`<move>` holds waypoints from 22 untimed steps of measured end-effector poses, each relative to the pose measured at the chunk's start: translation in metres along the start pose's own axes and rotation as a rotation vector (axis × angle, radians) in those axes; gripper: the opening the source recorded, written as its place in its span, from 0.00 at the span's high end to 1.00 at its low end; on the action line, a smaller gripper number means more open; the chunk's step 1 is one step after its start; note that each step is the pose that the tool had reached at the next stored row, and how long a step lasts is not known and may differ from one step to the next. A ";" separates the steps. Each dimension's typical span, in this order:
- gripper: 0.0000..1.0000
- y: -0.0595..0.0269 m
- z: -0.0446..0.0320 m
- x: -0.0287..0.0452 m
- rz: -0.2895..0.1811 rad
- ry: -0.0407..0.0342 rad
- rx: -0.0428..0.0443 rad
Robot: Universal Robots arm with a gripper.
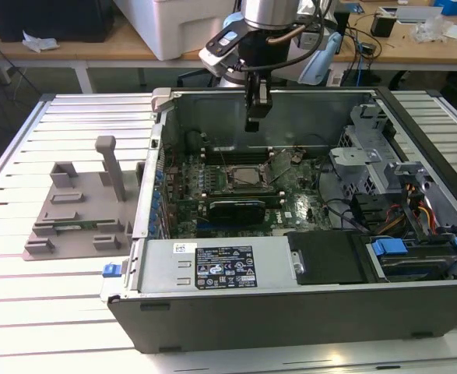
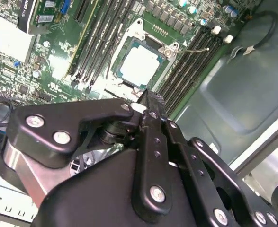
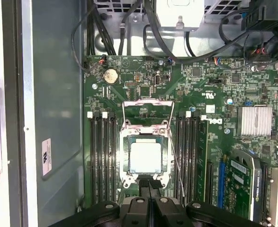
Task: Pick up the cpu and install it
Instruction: 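Place the cpu into insertion slot, then close the cpu cover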
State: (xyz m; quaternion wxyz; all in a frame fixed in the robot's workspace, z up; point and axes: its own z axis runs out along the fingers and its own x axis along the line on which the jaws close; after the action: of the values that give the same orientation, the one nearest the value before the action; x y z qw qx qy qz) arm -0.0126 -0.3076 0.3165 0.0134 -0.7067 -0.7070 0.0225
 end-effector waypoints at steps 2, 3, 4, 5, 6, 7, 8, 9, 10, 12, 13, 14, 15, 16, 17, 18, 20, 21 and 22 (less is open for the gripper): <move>0.89 0.0000 0.0000 0.0000 0.000 0.0000 -0.0001; 0.89 0.0000 0.0000 0.0000 0.000 0.0001 0.0000; 0.89 0.0000 0.0000 0.0000 0.000 0.0001 0.0000; 0.89 0.0000 0.0000 0.0000 0.000 0.0001 0.0000; 0.89 0.0002 0.0000 0.0000 0.000 0.0002 0.0000; 0.89 0.0006 0.0000 0.0000 0.000 0.0002 0.0000; 0.89 0.0017 -0.0001 0.0000 0.000 0.0002 0.0000; 0.89 0.0089 -0.0004 0.0000 0.000 0.0000 0.0007; 0.89 0.0179 -0.0003 0.0000 0.000 0.0000 0.0021; 0.89 0.0327 -0.0001 0.0000 0.000 0.0001 0.0045; 0.89 0.0383 0.0001 0.0000 0.000 0.0000 0.0058; 0.89 0.0430 0.0004 0.0000 0.000 0.0001 0.0073; 0.89 0.0516 0.0012 0.0001 0.000 0.0002 0.0106; 0.89 0.0562 0.0018 0.0001 0.000 0.0003 0.0127; 0.89 0.0701 0.0044 0.0004 0.000 0.0003 0.0187; 0.89 0.0861 0.0096 0.0012 0.000 0.0001 0.0237; 0.89 0.0952 0.0134 0.0017 0.000 0.0001 0.0244; 0.89 0.0989 0.0164 0.0018 -0.001 0.0001 0.0245; 0.89 0.1006 0.0182 0.0019 0.000 0.0002 0.0245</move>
State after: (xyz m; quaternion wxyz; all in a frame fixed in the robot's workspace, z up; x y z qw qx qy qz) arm 0.0870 -0.3059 0.2932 0.0221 -0.7064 -0.7068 0.0311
